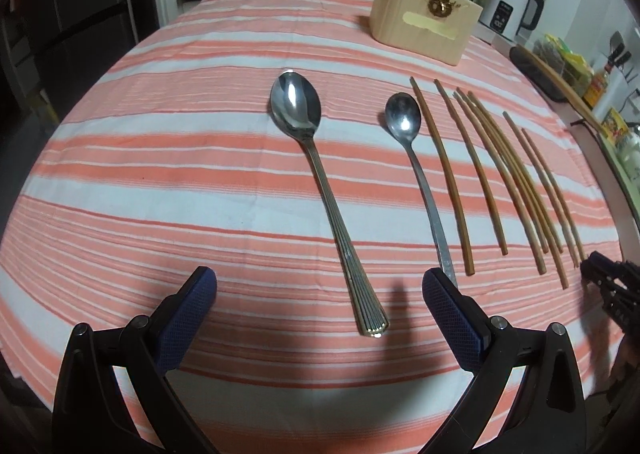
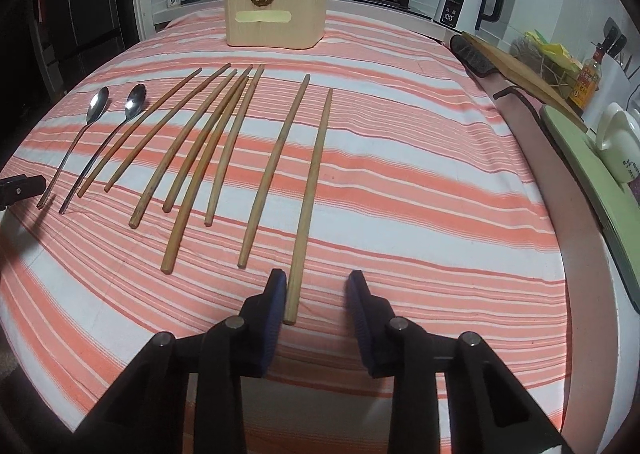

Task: Organize utensils
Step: 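Move both tools toward the spoons and chopsticks on the cloth, then grasp the large spoon with the left tool while the right tool grasps a chopstick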

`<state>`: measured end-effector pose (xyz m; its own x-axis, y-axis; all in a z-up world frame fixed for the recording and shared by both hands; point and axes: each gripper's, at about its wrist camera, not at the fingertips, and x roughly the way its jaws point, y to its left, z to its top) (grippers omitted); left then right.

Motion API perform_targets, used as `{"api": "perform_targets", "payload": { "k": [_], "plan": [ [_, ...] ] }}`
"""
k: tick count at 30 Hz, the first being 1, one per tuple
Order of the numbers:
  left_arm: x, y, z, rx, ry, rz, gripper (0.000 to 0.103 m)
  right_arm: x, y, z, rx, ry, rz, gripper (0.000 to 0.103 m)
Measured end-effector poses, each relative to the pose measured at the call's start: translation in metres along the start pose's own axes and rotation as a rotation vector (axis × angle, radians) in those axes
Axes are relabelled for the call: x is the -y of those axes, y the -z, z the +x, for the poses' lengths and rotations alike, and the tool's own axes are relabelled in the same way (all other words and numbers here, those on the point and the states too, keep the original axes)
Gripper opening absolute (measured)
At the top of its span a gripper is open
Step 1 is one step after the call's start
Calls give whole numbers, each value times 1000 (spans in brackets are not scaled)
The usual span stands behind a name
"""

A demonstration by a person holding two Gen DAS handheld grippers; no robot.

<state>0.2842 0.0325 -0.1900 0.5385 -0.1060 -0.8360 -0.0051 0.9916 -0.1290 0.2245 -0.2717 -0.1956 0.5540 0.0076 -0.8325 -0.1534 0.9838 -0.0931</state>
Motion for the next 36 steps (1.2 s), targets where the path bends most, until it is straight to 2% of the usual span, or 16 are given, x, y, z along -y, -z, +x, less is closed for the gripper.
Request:
{"api": "perform_targets", "payload": {
  "k": [2, 10, 13, 17, 23, 26, 27, 28, 29, 30, 32, 35, 36],
  "plan": [
    [-5, -6, 2, -5, 12, -26, 102, -1, -1, 1, -2, -4, 1, 27],
    [-21, -41, 17, 24, 4, -92, 102, -4, 12, -6, 25, 12, 25, 27],
    [-22, -62, 35, 40, -35, -102, 102, -4, 13, -6, 37, 18, 31, 27],
    [-21, -85, 69, 18, -114, -125, 102, -7, 12, -5, 42, 18, 20, 23],
    [-9, -99, 89, 55, -216, -91, 103, -8, 13, -6, 57, 21, 12, 22],
    [-11, -97, 87, 59, -210, -87, 101, -6, 14, -6, 69, 13, 15, 22],
    [-11, -97, 86, 63, -205, -85, 100, -5, 14, -6, 72, 9, 18, 22],
    [-11, -96, 84, 71, -202, -80, 92, -4, 15, -7, 75, 5, 24, 22],
    [-9, -95, 80, 86, -197, -68, 78, -4, 16, -7, 77, 2, 30, 22],
    [-6, -94, 78, 98, -188, -51, 72, -3, 16, -7, 79, 0, 33, 22],
    [0, -92, 75, 116, -165, -18, 43, -3, 17, -7, 82, -2, 35, 22],
    [0, -92, 73, 125, -140, -26, 42, -4, 16, -8, 82, -5, 31, 7],
    [-3, -92, 71, 131, -117, -41, 42, -4, 16, -8, 82, -7, 32, 7]
  ]
}}
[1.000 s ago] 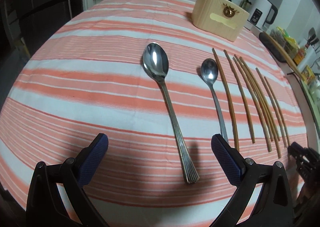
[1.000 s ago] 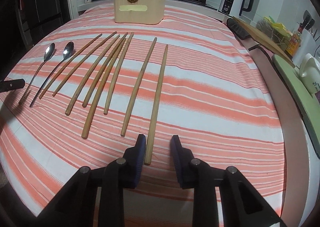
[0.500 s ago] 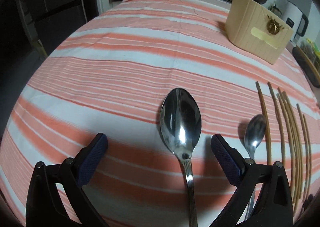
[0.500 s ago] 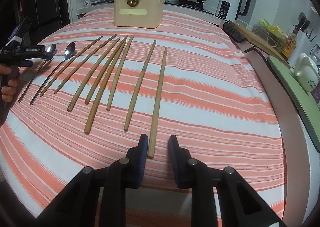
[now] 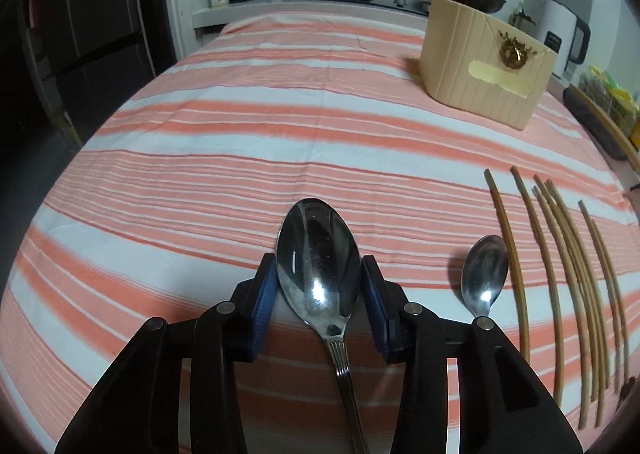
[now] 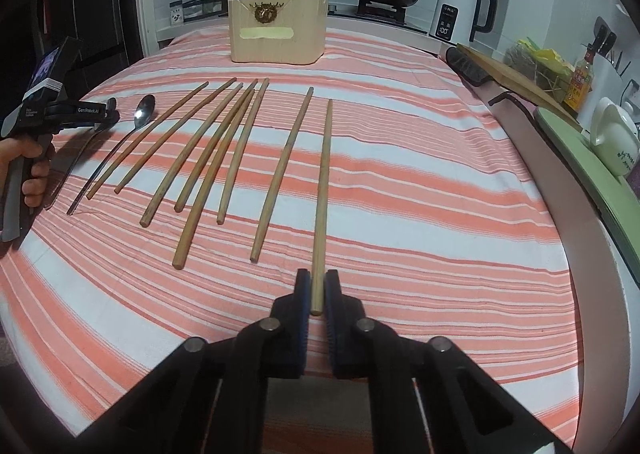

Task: Organize utensils
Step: 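Grasp the large spoon with the left tool while the right tool grasps a chopstick, then carry the spoon and chopstick to the cream holder and lower them in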

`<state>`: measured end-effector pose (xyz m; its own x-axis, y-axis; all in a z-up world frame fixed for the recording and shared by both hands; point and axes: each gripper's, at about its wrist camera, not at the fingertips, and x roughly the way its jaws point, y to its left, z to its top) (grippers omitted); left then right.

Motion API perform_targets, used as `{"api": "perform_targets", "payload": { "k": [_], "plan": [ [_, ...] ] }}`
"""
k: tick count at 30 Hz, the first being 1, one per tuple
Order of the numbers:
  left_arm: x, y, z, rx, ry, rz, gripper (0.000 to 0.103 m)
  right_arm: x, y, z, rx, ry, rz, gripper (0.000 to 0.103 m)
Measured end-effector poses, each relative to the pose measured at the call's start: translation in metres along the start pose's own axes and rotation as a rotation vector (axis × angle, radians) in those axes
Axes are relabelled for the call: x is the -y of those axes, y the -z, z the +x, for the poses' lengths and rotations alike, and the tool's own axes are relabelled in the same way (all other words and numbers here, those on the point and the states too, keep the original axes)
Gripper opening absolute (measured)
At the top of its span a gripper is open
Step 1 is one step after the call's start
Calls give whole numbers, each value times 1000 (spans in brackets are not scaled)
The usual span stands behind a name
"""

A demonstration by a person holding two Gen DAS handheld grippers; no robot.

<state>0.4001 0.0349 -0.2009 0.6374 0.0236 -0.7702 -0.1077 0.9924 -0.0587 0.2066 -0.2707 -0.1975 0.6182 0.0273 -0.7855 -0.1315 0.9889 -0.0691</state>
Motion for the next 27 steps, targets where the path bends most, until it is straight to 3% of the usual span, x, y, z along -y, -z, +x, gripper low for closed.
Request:
{"api": "perform_targets", "payload": {
  "k": [5, 12, 19, 27],
  "plan": [
    [-8, -4, -19, 33, 97, -35, 42, 5, -14, -20, 44, 7, 13, 7],
    [-7, -18, -82, 127, 207, -4, 42, 15, -65, -75, 170, -15, 3, 7],
    [-8, -32, -138, 221, 267, 23, 42, 16, -115, -123, 294, -57, -35, 7],
    [-11, -50, -165, 274, 313, 14, 42, 15, -145, -147, 365, -96, -39, 7]
  ]
}}
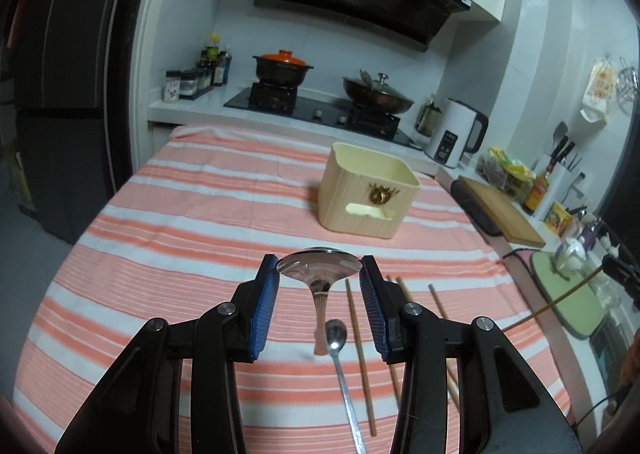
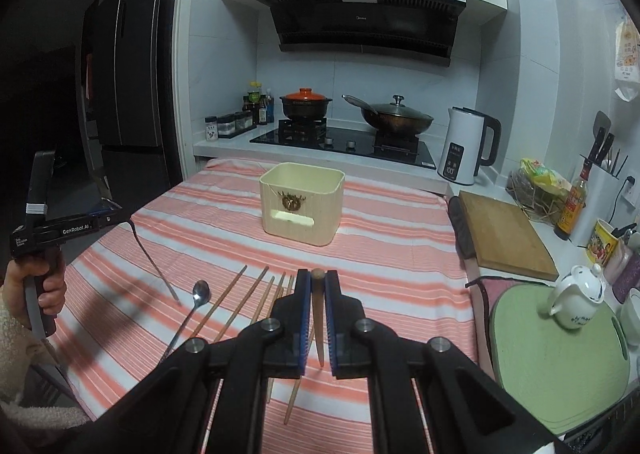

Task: Organize utensils
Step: 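Carry the spoon and chopstick to the cream holder and lower them in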

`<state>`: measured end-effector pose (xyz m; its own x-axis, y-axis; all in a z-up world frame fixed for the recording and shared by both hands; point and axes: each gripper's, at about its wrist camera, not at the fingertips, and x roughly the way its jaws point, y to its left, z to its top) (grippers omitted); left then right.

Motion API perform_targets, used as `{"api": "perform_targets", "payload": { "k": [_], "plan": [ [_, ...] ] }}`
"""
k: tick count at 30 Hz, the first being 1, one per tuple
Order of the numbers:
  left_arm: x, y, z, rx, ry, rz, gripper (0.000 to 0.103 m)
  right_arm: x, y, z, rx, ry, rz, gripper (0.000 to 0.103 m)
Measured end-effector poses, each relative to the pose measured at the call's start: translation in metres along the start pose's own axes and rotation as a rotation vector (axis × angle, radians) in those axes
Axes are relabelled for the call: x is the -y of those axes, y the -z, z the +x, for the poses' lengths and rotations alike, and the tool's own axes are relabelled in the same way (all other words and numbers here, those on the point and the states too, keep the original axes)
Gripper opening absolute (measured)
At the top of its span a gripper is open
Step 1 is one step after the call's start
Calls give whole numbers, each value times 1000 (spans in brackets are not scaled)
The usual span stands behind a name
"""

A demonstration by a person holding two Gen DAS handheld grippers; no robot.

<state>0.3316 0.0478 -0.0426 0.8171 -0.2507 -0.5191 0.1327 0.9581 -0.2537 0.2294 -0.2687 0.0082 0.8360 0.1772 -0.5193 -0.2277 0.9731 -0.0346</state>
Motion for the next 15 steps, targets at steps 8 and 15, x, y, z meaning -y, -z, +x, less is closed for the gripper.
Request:
{"api": "perform_targets", "payload": {
  "k": [8, 15],
  "plan": [
    [5, -22, -11, -1, 44, -5, 41, -1, -31, -2, 40, -77, 35, 7],
    [19, -67, -6, -63, 143, -19, 41, 0, -70, 16, 35, -162, 57, 7]
  ]
}}
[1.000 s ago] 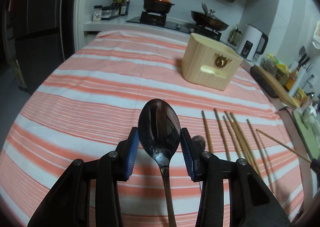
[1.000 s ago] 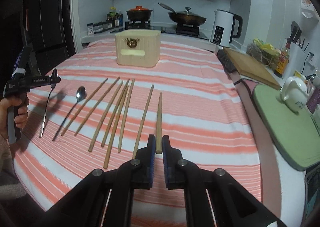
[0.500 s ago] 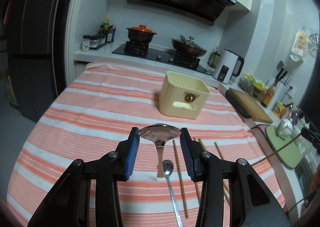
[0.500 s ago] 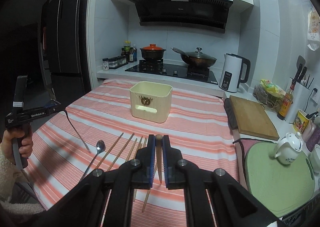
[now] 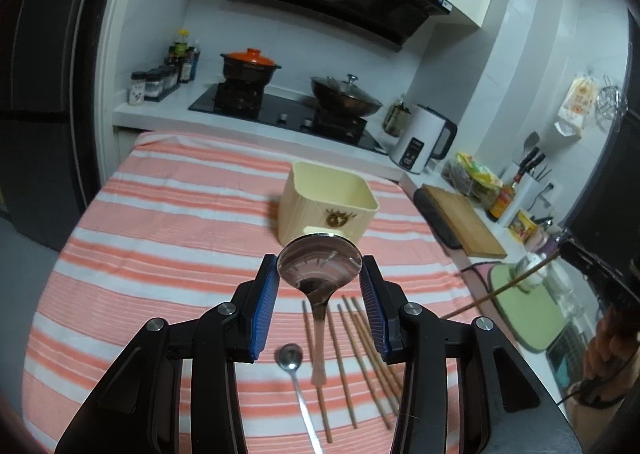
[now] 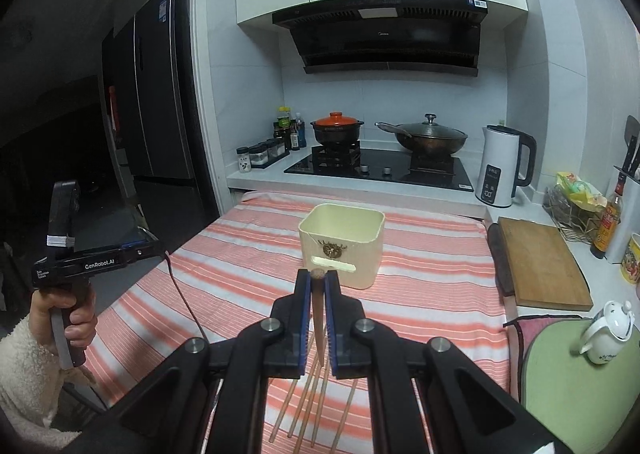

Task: Organize utensils
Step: 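Carry the spoon and chopstick to the cream holder and lower them in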

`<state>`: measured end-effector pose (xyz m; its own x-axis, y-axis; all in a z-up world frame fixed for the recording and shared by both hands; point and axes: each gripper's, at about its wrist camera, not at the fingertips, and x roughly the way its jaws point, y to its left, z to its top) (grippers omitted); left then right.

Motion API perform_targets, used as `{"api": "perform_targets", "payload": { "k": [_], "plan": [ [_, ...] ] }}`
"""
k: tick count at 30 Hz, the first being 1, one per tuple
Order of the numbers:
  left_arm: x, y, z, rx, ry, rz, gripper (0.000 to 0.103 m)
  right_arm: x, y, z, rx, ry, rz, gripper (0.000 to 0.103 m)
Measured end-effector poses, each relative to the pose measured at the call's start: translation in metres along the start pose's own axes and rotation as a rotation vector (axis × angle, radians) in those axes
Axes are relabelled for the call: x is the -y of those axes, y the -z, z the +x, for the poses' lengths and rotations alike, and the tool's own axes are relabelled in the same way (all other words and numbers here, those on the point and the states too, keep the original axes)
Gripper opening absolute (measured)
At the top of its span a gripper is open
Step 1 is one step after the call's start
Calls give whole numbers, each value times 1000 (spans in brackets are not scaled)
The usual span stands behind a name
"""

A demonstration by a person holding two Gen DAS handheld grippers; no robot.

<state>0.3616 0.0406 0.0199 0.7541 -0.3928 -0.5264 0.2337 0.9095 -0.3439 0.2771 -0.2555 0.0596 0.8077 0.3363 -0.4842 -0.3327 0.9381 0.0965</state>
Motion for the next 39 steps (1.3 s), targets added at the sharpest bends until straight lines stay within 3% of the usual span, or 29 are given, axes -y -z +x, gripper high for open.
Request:
{"api": "perform_targets", "payload": {
  "k": [3, 10, 14, 18, 25, 32, 39],
  "plan": [
    [7, -33, 4, 14, 23, 2, 41, 4, -23, 11, 10, -4, -4, 7],
    [29, -120, 27, 128, 19, 37, 41, 13, -86, 44, 106, 32, -22, 7],
    [38, -153, 63, 190, 3, 37, 41, 20, -116, 79, 163, 63, -29, 7],
    [38, -166, 118, 198, -33, 23, 41, 37, -127, 129, 155, 73, 18, 7],
    [24, -156, 214, 42, -86, 4, 41, 76, -123, 222, -32, 41, 177, 7],
    [11, -137, 272, -146, -106, 7, 41, 90, -114, 291, -275, 41, 229, 7],
    [5, -126, 292, -190, -119, 8, 43, 97, -111, 310, -271, 48, 209, 8]
  ]
}}
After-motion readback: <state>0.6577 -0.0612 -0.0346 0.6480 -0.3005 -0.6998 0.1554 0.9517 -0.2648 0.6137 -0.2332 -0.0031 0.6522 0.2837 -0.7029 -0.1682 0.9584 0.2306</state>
